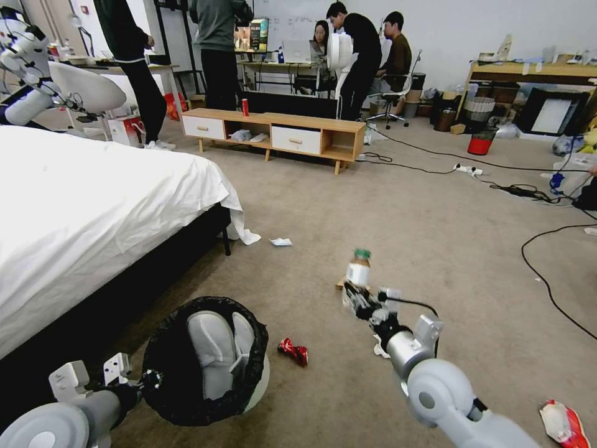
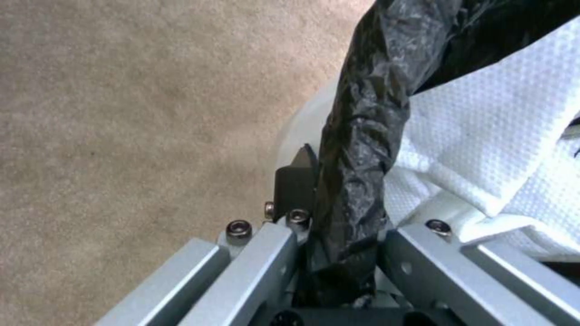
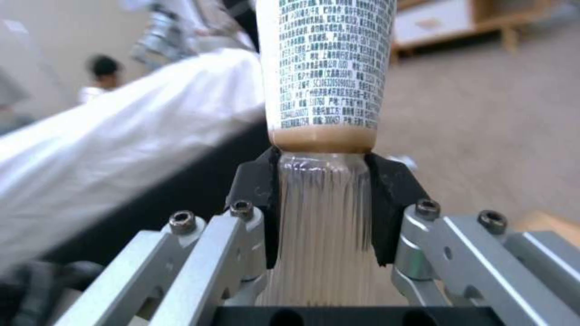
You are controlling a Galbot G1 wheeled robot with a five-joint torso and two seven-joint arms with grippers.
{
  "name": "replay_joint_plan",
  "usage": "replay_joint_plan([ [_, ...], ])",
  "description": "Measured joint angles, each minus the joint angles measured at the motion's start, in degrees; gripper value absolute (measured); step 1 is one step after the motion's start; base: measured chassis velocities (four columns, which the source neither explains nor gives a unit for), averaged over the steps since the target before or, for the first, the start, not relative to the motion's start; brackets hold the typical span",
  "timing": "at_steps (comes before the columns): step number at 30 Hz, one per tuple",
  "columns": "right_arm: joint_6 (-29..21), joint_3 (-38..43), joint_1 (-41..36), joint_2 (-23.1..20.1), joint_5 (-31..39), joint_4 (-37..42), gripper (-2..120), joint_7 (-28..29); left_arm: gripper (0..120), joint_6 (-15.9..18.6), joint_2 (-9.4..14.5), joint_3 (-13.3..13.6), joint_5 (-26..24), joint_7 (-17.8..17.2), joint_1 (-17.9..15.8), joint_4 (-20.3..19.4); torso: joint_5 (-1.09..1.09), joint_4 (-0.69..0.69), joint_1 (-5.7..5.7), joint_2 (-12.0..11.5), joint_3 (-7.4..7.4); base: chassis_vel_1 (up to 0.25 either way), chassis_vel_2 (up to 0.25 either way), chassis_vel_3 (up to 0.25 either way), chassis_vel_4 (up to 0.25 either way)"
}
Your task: Pick up the trash bin and place the garbage on the floor into it.
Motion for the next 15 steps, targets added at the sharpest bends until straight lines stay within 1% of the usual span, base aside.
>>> replay_joint_plan([
  [1, 0.0, 0.0, 0.0, 0.0, 0.0, 0.0, 26, 0.0, 0, 0.0, 0.0, 0.0, 0.0, 0.0, 0.0, 0.0, 0.0, 0.0, 0.0, 0.0, 0.0, 0.0, 0.0, 0.0, 0.0],
  [3, 3.45, -4.39, 4.89, -0.38, 0.0, -0.44, 26, -2.76, 0, 0.0, 0.32, 0.47, -0.04, -0.06, -0.01, -0.05, 0.0, 0.0, 0.0, 0.0, 0.0, 0.0, 0.0, 0.0, 0.0],
  [5, 3.91, -5.2, 5.98, -0.36, 0.0, -0.62, 26, -3.13, 0, 0.0, 0.38, 0.54, -0.05, -0.06, 0.0, -0.06, 0.0, 0.01, 0.0, 0.0, 0.0, 0.0, 0.0, 0.0, 0.0],
  [6, 5.81, -8.94, 11.03, -0.02, -0.06, -1.63, 26, -4.59, 0, 0.0, 0.55, 0.73, -0.18, -0.08, -0.01, -0.16, -0.02, 0.01, 0.0, 0.0, 0.0, 0.0, 0.0, 0.0, 0.0],
  [9, 6.54, -10.84, 13.22, 0.26, -0.1, -2.11, 26, -5.17, 0, 0.0, 0.61, 0.81, -0.21, -0.08, -0.01, -0.24, -0.02, 0.02, 0.0, 0.0, 0.0, 0.0, 0.0, 0.0, 0.0],
  [10, 7.37, -13.83, 16.27, 0.85, -0.18, -3.03, 26, -5.85, 0, 0.0, 0.66, 0.89, -0.24, -0.1, -0.02, -0.3, -0.02, 0.02, 0.0, 0.0, 0.0, 0.0, 0.0, 0.0, 0.0],
  [12, 8.54, -18.44, 19.86, 2.16, -0.41, -4.23, 26, -6.17, 0, 0.0, 0.76, 0.97, -0.28, -0.11, -0.02, -0.43, -0.02, 0.01, 0.0, 0.0, 0.0, 0.0, 0.0, 0.0, 0.0],
  [13, 8.54, -18.44, 19.86, 2.16, -0.41, -4.23, 26, -6.17, 0, 0.0, 0.76, 0.97, -0.28, -0.11, -0.02, -0.43, -0.02, 0.01, 0.0, 0.0, 0.0, 0.0, 0.0, 0.0, 0.0],
  [14, 9.1, -21.11, 21.63, 3.04, -0.89, -5.16, 26, -6.44, 0, 0.0, 0.87, 0.97, -0.33, -0.11, -0.01, -0.54, -0.02, 0.01, 0.0, 0.0, 0.0, 0.0, 0.0, 0.0, 0.0],
  [15, 9.1, -21.11, 21.63, 3.04, -0.89, -5.16, 26, -6.44, 0, 0.0, 0.87, 0.97, -0.33, -0.11, -0.01, -0.54, -0.02, 0.01, 0.0, 0.0, 0.0, 0.0, 0.0, 0.0, 0.0],
])
